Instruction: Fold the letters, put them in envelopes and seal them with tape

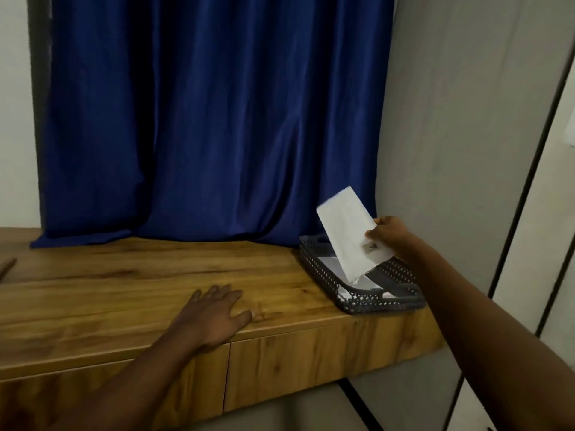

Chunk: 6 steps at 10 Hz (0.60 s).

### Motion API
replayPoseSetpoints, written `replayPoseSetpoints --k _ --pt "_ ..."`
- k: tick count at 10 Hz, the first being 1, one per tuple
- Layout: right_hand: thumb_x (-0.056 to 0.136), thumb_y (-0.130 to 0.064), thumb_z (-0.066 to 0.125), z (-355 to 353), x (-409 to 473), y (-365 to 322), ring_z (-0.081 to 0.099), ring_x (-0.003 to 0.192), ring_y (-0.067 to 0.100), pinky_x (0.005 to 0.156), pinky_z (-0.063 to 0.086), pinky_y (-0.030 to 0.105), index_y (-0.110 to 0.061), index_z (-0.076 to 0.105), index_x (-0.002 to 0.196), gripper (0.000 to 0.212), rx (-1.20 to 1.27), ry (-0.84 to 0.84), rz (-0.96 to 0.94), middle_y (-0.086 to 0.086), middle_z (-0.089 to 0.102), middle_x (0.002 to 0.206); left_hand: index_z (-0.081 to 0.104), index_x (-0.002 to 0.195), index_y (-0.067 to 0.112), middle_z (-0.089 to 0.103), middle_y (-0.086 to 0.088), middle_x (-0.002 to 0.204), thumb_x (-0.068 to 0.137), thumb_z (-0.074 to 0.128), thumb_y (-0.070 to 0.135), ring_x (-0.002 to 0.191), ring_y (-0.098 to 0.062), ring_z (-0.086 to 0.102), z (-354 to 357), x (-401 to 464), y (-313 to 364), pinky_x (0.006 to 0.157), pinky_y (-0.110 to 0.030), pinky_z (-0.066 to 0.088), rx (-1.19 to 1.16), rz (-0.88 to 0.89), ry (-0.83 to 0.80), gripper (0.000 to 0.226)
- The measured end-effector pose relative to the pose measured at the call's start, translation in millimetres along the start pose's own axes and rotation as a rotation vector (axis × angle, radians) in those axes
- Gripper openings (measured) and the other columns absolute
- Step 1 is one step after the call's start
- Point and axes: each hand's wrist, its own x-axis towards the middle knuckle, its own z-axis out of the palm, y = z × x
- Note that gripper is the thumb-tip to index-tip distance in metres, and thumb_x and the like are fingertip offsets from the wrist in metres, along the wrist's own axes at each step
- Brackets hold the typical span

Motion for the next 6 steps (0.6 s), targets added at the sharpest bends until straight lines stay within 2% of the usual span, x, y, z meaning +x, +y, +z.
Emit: replayPoseSetpoints --k 1,2,3,5,6 --pt "0.100 -0.018 0.063 8.4 2.6 8.4 0.064 0.105 0.032 0.087 0.054 0.039 0.001 0.063 0.124 0.031 -0.304 -0.090 0.101 0.018 0.064 0.118 0.013 0.164 0.035 0.003 0.004 0.173 0.095 0.019 0.081 0.159 -0.017 0.002 0.1 -1.0 0.3 0.127 -0.044 0.002 0.013 0.000 0.006 0.083" --pt "0.095 -0.019 0.071 20.9 1.6 20.2 0.066 0.097 0.032 0.075 0.057 0.042 0.001 0.061 0.124 0.037 -0.414 -0.214 0.210 0.016 0.065 0.106 0.013 0.164 0.034 0.004 0.004 0.173 0.095 0.019 0.080 0.159 -0.017 0.002 -0.6 -2.0 1.1 0.127 -0.044 0.001 0.018 0.001 -0.004 0.083" --pt "0.091 -0.018 0.076 31.9 2.6 28.1 0.066 0.107 0.034 0.099 0.054 0.047 0.000 0.061 0.123 0.039 -0.400 -0.271 0.288 0.017 0.066 0.112 0.014 0.164 0.035 0.005 0.004 0.173 0.095 0.019 0.080 0.159 -0.017 0.003 -1.7 -2.4 1.9 0.128 -0.045 0.002 0.022 0.005 -0.001 0.083" --pt "0.088 -0.015 0.077 40.0 3.6 33.6 0.062 0.113 0.034 0.107 0.048 0.048 -0.003 0.057 0.124 0.043 -0.467 -0.295 0.274 0.018 0.064 0.123 0.014 0.164 0.036 0.006 0.005 0.173 0.095 0.019 0.080 0.159 -0.016 0.004 -1.3 -2.7 1.9 0.128 -0.045 0.003 0.014 0.010 0.021 0.082" --pt "0.088 -0.017 0.077 41.8 0.4 33.3 0.061 0.111 0.032 0.103 0.050 0.045 -0.005 0.056 0.127 0.046 -0.511 -0.287 0.250 0.017 0.062 0.122 0.017 0.163 0.036 0.009 0.005 0.173 0.094 0.020 0.082 0.158 -0.016 0.006 -0.6 -3.1 2.3 0.127 -0.045 0.005 -0.008 0.015 0.053 0.083"
